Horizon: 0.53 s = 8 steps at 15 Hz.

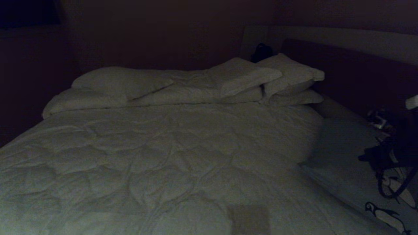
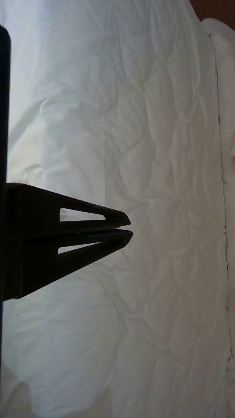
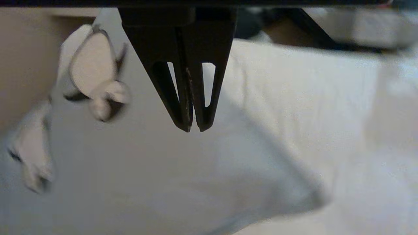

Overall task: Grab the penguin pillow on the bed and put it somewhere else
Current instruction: Place the pillow at the bedside

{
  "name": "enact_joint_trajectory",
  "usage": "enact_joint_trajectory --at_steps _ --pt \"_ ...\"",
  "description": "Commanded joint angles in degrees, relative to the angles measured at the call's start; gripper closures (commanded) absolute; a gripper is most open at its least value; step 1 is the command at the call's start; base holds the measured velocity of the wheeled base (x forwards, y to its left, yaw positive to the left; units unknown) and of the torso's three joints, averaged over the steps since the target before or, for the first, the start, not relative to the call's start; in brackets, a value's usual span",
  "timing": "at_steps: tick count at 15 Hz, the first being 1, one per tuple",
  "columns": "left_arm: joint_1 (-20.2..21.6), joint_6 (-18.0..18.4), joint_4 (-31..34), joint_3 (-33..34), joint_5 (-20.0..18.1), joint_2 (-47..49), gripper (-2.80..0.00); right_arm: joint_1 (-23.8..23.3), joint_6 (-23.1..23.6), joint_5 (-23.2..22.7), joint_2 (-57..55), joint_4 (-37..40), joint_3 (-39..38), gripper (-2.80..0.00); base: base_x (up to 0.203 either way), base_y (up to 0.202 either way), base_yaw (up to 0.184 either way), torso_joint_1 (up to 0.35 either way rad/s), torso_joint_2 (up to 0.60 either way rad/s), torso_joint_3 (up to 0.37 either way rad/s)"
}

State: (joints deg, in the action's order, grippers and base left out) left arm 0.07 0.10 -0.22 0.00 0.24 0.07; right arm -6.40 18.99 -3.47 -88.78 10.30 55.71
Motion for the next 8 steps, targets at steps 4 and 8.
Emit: enact_joint_trajectory --at_steps 4,8 --pt "0.01 -0.01 0.04 0.00 0.02 0.01 0.00 10.60 6.77 14.81 -1.08 -1.18 -5.67 0.00 0.000 0.000 0.000 0.000 0.00 0.000" --pt "0.01 -0.01 -0.01 0.00 0.02 0.01 0.00 14.17 7.04 19.27 -5.31 -8.31 -9.69 -0.54 0.000 0.000 0.000 0.000 0.00 0.000"
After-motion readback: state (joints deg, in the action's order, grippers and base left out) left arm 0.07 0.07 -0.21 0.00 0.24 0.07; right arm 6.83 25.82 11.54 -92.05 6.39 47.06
